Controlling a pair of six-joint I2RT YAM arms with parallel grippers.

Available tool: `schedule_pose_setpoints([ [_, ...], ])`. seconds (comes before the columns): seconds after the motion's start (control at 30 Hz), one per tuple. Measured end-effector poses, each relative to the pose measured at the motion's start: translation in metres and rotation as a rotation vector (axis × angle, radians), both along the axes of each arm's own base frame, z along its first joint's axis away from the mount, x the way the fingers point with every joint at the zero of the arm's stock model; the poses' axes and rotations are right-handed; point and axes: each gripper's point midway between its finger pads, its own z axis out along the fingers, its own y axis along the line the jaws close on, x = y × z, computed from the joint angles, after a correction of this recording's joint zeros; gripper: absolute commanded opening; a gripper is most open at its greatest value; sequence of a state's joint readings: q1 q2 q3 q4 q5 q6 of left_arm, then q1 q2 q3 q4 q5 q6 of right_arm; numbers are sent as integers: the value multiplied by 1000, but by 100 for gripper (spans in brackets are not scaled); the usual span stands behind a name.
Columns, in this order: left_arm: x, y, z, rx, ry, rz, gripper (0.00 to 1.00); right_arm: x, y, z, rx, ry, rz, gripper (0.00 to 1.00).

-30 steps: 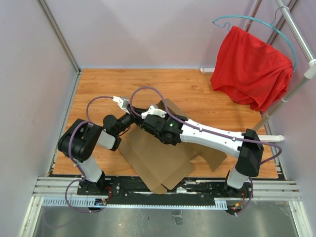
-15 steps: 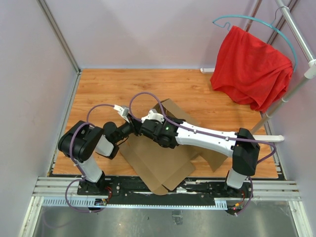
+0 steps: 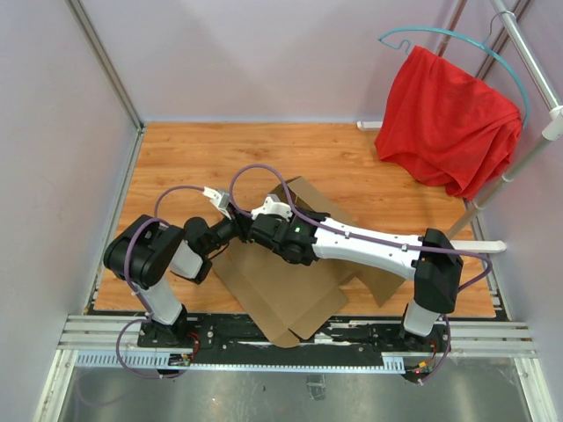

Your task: Fold the paper box

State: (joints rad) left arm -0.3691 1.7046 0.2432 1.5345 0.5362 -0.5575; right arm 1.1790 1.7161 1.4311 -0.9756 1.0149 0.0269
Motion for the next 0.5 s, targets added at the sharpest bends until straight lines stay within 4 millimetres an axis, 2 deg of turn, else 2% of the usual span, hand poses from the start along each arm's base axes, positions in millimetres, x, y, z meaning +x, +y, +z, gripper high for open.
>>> schedule_pose_setpoints([
  [0.13,2,3,0,-3,4,8,54,0,0,0,2,0,-1,1],
  [0.3,9,18,0,-26,37,60,53,0,-1,-1,-1,1,-2,1],
  [0.5,14,45,17,-58,3,183,51,-1,-1,-2,0,2,-4,1],
])
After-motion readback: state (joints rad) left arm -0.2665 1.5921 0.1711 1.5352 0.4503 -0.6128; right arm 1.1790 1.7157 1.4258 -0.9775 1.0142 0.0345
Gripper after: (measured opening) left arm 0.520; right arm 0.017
